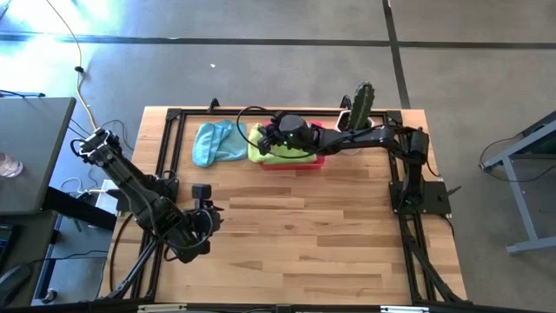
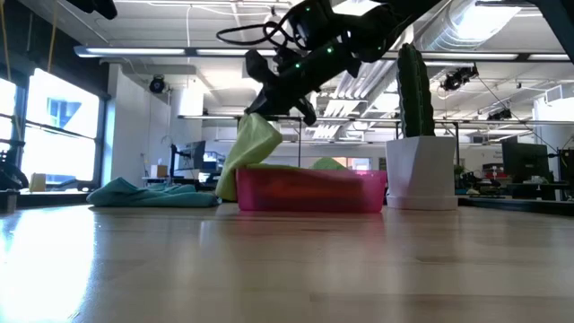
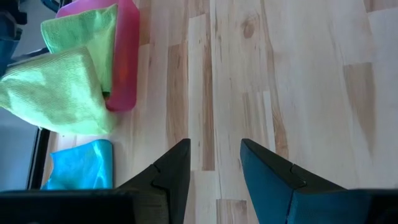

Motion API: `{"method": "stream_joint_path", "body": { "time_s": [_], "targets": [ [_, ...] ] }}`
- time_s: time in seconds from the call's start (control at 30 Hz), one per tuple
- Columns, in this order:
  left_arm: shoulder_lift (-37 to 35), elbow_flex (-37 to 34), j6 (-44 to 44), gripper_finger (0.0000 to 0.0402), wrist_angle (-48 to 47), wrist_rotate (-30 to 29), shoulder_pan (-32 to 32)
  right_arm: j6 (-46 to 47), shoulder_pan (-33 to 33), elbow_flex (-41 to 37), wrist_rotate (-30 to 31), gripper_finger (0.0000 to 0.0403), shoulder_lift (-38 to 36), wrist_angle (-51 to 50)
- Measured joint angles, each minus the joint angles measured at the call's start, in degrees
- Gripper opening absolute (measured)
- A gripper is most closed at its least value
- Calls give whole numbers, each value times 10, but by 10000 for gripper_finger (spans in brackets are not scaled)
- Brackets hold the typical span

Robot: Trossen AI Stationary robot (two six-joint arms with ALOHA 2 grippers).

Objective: Fold microfiber towels
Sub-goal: Stack the folded light green microfiber cloth on top of the green microfiber cloth in the pink bin

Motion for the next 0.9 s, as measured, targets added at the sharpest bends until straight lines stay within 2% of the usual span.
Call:
{"method": "stream_joint_path", "body": {
  "time_s": [0.3, 0.63, 0.9],
  "targets": [
    [0, 0, -21, 131, -19, 0, 0, -60, -1, 0, 79, 0, -37, -43],
    [0, 0, -21, 131, -18, -4, 0, -79, -1, 0, 161, 0, -87, -243],
    [0, 0, -20, 131, -18, -9, 0, -148, -17, 0, 163, 0, -90, -344]
  ]
}}
